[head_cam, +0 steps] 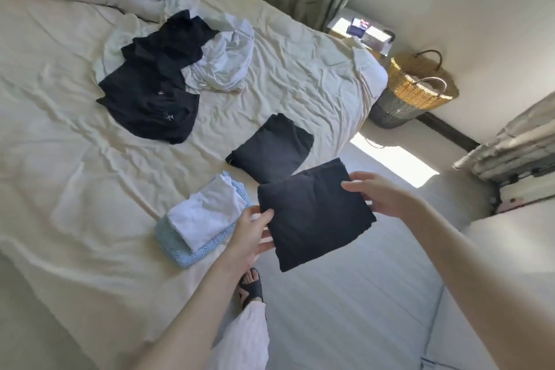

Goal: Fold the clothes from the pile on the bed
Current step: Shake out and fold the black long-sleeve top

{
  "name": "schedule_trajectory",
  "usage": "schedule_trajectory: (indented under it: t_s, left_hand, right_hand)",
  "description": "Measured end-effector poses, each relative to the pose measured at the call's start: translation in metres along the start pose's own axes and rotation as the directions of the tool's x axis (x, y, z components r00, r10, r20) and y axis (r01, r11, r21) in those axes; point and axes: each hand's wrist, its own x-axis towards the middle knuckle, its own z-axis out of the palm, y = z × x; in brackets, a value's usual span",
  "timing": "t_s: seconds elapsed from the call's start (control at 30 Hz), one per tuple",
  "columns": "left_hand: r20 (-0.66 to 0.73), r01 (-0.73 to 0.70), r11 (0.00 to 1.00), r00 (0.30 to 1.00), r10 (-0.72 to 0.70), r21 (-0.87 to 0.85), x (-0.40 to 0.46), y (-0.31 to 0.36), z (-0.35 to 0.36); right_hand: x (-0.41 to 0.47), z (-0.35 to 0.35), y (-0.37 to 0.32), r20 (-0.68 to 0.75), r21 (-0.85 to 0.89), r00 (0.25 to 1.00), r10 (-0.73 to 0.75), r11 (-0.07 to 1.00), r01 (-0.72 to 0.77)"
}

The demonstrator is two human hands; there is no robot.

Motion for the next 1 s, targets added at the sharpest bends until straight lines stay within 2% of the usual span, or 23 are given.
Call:
schedule_trajectory:
  t_s: [0.23,0.5,0.6,0.73,0.8,0.83,0.87,0.9,0.93,0.97,1.0]
  left_hand:
    - [-0.160,-0.065,0.994,0.986,0.049,-0.090,0.107,0.030,0.025]
    - [-0.296,-0.120,0.960,0.954,0.040,-0.255,0.221,0.037,0.032]
    - [-0.366,-0.141,0.958,0.930,0.041,-0.249,0.265,0.027,0.030]
    - [-0.497,-0.095,0.978,0.868,-0.010,-0.185,0.305,0.014,0.026]
    - [-0.553,-0.097,0.985,0.833,0.001,-0.143,0.311,0.014,0.025]
    - [-0.575,-0.108,0.986,0.818,0.018,-0.124,0.311,0.015,0.025]
    - [-0.599,-0.128,0.989,0.799,0.055,-0.080,0.309,0.018,0.027]
    - [-0.640,-0.160,0.986,0.752,0.156,0.052,0.305,0.020,0.028]
    - [-0.660,-0.193,0.932,0.663,0.355,0.307,0.301,0.021,0.029]
    - [-0.586,-0.188,0.776,0.556,0.589,0.602,0.296,0.021,0.029]
    - [-0.415,-0.157,0.538,0.475,0.776,0.828,0.293,0.019,0.031]
  right_hand:
    - [0.146,-0.018,-0.079,0.089,-0.181,0.995,-0.047,0.981,0.062]
    - [0.280,-0.004,-0.122,0.113,-0.407,0.981,-0.158,0.893,0.191]
    - [0.336,0.002,-0.122,0.131,-0.410,0.971,-0.199,0.881,0.236]
    - [0.396,0.020,-0.100,0.092,-0.440,0.971,-0.222,0.866,0.240]
    - [0.405,0.029,-0.085,0.013,-0.461,0.947,-0.322,0.838,0.292]
    - [0.402,0.032,-0.077,-0.037,-0.490,0.909,-0.414,0.801,0.345]
    - [0.397,0.034,-0.068,-0.065,-0.556,0.842,-0.536,0.720,0.416]
    - [0.390,0.037,-0.057,-0.045,-0.643,0.751,-0.659,0.595,0.483]
    - [0.383,0.039,-0.046,0.023,-0.710,0.663,-0.749,0.454,0.538]
    - [0.377,0.041,-0.035,0.117,-0.747,0.595,-0.795,0.324,0.580]
    - [0.373,0.043,-0.025,0.221,-0.765,0.576,-0.787,0.226,0.603]
